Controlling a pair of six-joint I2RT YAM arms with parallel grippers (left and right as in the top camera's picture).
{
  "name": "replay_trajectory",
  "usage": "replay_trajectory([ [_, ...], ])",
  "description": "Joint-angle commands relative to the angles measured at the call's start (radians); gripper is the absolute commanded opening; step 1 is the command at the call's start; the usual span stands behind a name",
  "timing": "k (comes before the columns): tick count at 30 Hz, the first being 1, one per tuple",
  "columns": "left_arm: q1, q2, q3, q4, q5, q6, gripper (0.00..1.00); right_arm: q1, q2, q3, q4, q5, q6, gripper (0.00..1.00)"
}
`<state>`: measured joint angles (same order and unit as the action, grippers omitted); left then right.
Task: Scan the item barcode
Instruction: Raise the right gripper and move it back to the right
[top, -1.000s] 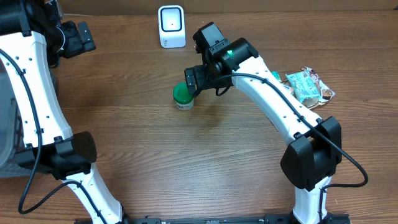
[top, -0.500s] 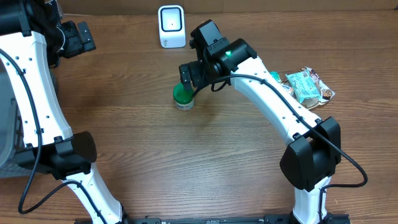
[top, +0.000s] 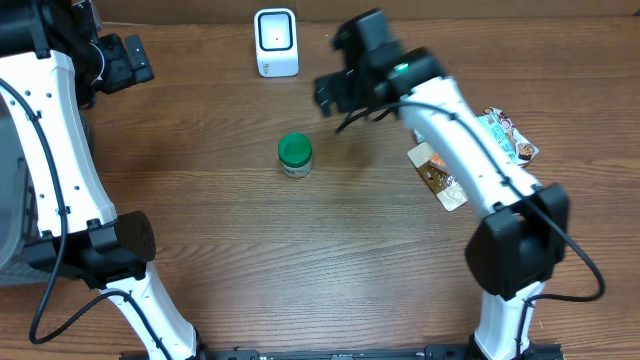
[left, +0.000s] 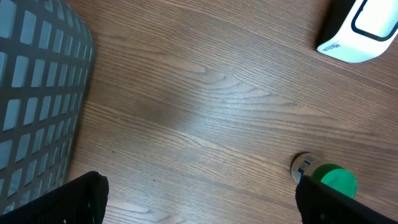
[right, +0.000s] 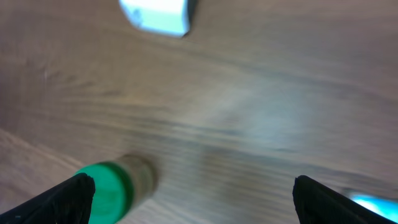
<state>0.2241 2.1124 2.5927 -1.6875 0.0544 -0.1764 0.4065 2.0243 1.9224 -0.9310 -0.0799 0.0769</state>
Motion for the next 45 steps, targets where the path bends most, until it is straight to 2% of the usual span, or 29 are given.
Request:
replay_trajectory([
  [1, -0.004, -0.006, 0.012, -0.002, -0.013, 0.019, 1.0, -0.057, -0.116, 0.024, 0.005, -0.103, -0.043, 0.98],
  [6, -0.004, -0.006, 0.012, -0.002, -0.013, 0.019, 1.0, -0.162, -0.154, 0.024, -0.019, -0.097, 0.136, 1.0],
  [12, -0.004, -0.006, 0.012, -0.002, -0.013, 0.019, 1.0, -0.321, -0.158, 0.024, -0.039, 0.001, 0.137, 1.0],
  [19, -0.004, -0.006, 0.012, -0.002, -0.013, 0.019, 0.99, -0.565, -0.158, 0.023, 0.055, 0.182, 0.139, 1.0],
  [22, -0.004, -0.006, 0.012, -0.002, -0.013, 0.019, 1.0, -0.682, -0.158, 0.024, 0.094, 0.253, 0.092, 1.0],
  [29, -0.004, -0.006, 0.012, -0.002, -0.013, 0.019, 0.99, -0.899, -0.158, 0.023, 0.111, 0.248, 0.077, 1.0],
  [33, -0.004, -0.006, 0.012, -0.002, -0.013, 0.019, 1.0, -0.958, -0.158, 0.023, 0.114, 0.141, 0.127, 1.0],
  [45, -0.004, -0.006, 0.012, -0.002, -0.013, 0.019, 1.0, -0.952, -0.158, 0.024, 0.266, -0.034, 0.132, 1.0],
])
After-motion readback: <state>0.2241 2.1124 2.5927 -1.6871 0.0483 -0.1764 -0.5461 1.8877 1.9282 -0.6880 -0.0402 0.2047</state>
